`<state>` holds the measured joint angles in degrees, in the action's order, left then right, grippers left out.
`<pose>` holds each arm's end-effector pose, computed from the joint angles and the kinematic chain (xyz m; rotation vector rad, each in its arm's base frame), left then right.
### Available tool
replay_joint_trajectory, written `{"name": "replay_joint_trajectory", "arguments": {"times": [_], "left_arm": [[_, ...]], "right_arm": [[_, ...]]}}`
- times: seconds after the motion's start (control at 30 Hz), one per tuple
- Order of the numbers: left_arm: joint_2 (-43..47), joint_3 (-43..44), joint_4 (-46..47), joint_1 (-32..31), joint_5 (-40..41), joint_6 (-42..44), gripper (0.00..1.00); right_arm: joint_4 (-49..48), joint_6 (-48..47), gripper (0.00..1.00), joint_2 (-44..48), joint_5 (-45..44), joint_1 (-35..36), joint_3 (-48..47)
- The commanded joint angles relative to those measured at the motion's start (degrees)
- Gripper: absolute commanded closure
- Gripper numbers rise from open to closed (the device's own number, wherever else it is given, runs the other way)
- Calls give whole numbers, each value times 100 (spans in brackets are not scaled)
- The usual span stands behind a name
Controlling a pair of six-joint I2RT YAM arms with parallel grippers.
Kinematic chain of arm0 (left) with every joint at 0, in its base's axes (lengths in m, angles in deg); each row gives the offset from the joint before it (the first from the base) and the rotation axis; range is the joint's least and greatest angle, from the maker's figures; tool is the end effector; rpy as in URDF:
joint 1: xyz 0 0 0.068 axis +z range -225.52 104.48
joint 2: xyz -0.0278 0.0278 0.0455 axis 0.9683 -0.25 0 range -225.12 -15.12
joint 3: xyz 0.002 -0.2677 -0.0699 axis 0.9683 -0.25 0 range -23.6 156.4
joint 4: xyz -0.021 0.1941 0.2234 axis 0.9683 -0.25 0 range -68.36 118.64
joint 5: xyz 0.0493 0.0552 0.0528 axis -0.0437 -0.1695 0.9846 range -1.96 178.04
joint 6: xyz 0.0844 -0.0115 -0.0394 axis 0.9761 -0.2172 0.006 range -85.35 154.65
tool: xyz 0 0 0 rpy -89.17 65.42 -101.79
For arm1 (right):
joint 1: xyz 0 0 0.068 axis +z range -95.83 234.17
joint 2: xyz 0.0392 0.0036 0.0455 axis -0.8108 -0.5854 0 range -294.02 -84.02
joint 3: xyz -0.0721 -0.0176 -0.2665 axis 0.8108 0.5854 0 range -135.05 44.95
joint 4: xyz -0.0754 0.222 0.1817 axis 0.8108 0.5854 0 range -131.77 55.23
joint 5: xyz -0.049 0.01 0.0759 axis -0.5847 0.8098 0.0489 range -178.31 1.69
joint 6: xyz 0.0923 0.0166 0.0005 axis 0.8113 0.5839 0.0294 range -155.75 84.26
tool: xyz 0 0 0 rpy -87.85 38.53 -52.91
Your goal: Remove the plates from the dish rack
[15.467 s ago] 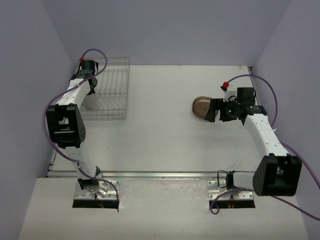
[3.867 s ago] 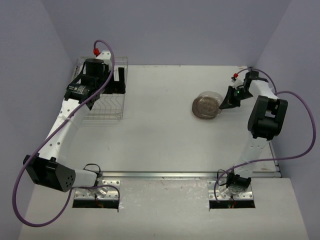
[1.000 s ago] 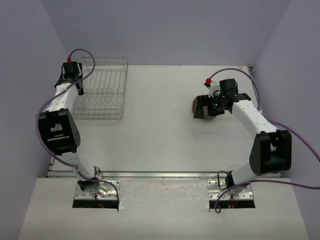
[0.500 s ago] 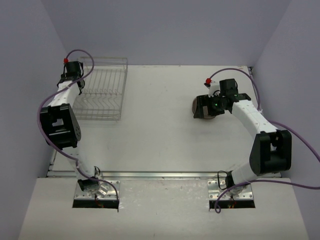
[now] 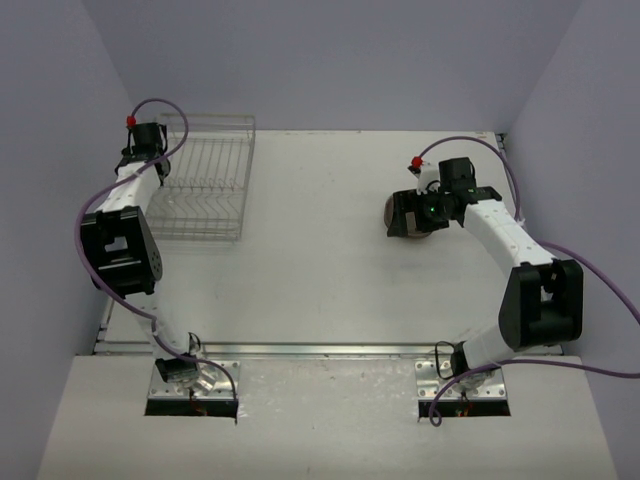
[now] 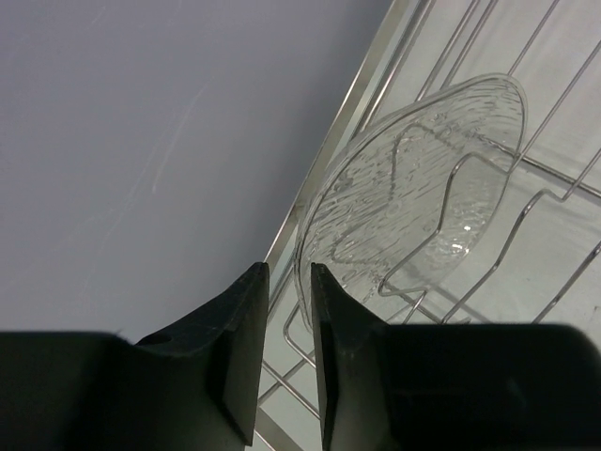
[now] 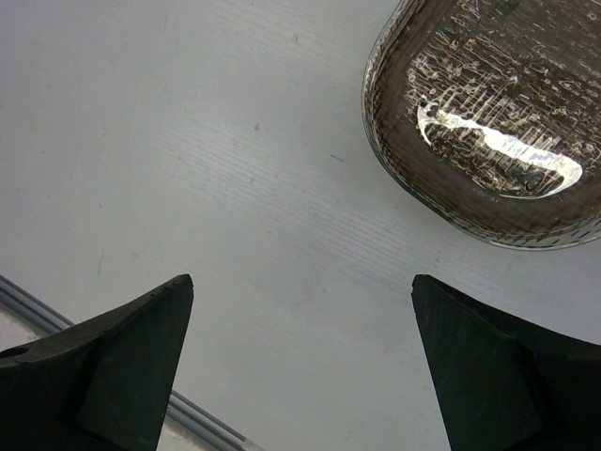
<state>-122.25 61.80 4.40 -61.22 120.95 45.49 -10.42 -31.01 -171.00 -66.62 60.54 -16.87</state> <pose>0.4578 0.1641 0.2165 -0.3541 2.3578 0.8909 0.3653 0.0723 0.1881 -0.1828 2.5397 0.5589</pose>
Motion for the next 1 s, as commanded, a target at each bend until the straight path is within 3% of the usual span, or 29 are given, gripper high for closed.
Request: {"name": "replay_joint_trajectory", "arguments": {"times": [0.0, 0.2, 0.33, 0.43, 0.73, 0.97], "left_arm": [[-262, 130, 289, 23, 198, -59, 80], [-349, 142, 324, 2, 338, -17, 86], [-233, 98, 348, -26, 424, 64, 97], [-37, -16, 392, -147, 486, 170, 100], [887, -498, 944, -989, 1322, 950, 100], [1184, -448, 1360, -1245, 1954, 1602, 100]], "right_arm": [[-165, -48, 1, 21, 49, 13, -49], [-130, -76, 1, 46, 30, 4, -62], [-114, -69, 1, 32, 52, 4, -97], [-107, -66, 1, 46, 51, 4, -111], [-102, -51, 1, 152, 64, -3, -52], [-92, -78, 1, 242, 72, -31, 6]]}}
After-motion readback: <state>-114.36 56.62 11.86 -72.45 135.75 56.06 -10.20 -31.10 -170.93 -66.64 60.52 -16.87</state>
